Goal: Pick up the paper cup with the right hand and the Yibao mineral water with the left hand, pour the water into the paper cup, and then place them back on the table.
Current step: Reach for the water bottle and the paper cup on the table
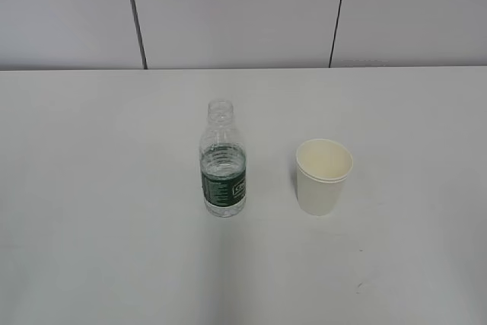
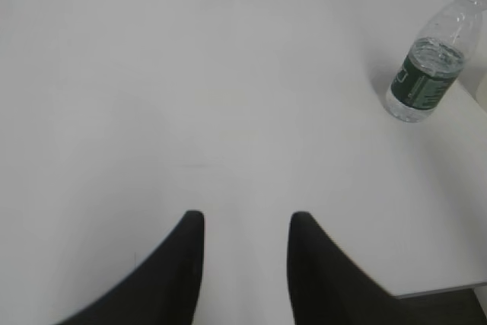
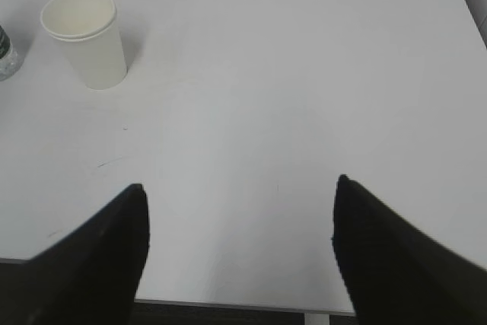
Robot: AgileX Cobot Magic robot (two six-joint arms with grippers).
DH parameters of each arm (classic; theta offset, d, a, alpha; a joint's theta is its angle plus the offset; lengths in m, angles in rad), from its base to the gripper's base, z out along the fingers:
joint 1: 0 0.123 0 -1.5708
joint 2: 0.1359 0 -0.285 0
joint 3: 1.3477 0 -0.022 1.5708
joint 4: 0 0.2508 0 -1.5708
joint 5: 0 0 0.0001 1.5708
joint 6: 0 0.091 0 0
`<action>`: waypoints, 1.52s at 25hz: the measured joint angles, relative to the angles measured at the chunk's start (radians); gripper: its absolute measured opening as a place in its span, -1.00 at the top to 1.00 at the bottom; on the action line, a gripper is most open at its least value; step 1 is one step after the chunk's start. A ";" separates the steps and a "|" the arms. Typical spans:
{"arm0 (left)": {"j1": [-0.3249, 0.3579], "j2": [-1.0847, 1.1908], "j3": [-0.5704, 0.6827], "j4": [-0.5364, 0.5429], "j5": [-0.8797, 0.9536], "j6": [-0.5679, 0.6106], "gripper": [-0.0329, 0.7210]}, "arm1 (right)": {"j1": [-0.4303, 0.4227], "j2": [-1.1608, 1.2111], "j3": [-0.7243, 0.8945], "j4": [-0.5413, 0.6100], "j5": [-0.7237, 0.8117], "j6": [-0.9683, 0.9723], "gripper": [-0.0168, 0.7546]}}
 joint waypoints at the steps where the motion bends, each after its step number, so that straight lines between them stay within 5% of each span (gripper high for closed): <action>1: 0.000 0.000 0.000 0.000 0.000 0.000 0.27 | 0.000 0.000 0.000 0.000 0.000 0.000 -0.56; 38: 0.000 0.000 0.000 0.000 0.000 0.000 0.27 | 0.000 0.000 0.000 0.000 0.000 0.000 -0.56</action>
